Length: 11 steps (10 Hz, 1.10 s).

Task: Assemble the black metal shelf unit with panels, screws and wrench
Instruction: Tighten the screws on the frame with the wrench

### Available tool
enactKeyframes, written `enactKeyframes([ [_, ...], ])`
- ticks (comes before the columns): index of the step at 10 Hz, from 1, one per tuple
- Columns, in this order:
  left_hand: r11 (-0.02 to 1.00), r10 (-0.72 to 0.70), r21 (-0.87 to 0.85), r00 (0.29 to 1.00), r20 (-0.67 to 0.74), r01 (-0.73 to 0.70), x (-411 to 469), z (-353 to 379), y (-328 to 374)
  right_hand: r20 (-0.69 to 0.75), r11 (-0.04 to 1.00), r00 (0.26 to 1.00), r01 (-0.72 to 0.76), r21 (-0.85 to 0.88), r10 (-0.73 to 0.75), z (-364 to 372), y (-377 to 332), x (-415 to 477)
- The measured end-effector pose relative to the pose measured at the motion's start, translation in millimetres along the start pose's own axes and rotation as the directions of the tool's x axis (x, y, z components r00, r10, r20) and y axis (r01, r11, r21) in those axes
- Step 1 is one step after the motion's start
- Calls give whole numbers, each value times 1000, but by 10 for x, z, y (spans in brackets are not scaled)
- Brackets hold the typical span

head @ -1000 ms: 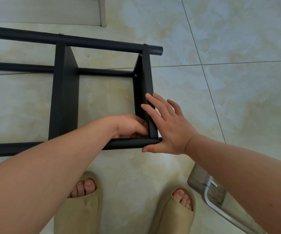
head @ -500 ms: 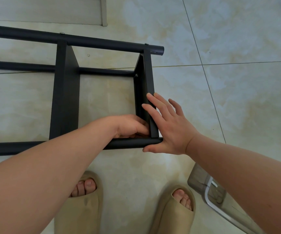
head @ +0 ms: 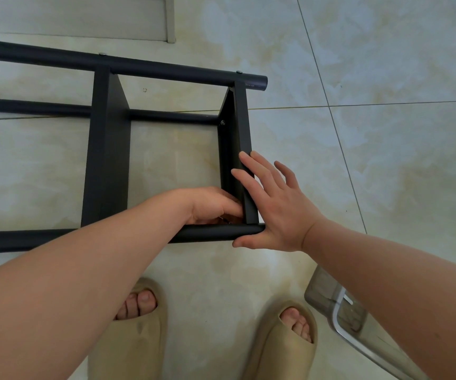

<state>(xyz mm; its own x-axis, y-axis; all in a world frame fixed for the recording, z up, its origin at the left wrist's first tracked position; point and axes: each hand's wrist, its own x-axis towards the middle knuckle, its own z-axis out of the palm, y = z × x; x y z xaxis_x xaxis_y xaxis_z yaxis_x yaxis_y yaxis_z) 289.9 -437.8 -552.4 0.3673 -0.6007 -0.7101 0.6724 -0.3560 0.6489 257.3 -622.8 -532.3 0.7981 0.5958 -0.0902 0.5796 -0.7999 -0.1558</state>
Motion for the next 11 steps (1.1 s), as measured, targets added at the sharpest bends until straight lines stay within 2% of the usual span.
enactKeyframes([
  [1,999,-9,33,1000,-20,9,5,-3,-2,0,1000,1000,3,-6,-3,9,1,0],
  [4,997,3,-83,999,54,1,-28,-35,-9,14,1000,1000,17,-4,-17,9,20,-6],
  [5,998,11,62,992,-122,-4,-76,-4,26,103,999,995,0,-39,4,-54,-15,1],
  [6,890,142,454,926,-350,36,-236,18,124,249,994,965,-62,-94,83,-275,-116,23],
  [7,699,117,682,908,-403,213,-592,115,282,372,983,910,-153,-106,181,-614,-236,-53],
  [8,584,142,767,896,-421,268,-949,288,527,347,955,892,-290,-57,291,-969,-309,-313],
  [10,420,300,885,889,-345,202,-1376,1009,1114,246,920,887,-376,-112,392,-1566,-309,-1249],
  [11,394,293,903,907,-301,172,-1420,1474,1294,241,863,829,-484,-141,505,-1771,-279,-1719],
])
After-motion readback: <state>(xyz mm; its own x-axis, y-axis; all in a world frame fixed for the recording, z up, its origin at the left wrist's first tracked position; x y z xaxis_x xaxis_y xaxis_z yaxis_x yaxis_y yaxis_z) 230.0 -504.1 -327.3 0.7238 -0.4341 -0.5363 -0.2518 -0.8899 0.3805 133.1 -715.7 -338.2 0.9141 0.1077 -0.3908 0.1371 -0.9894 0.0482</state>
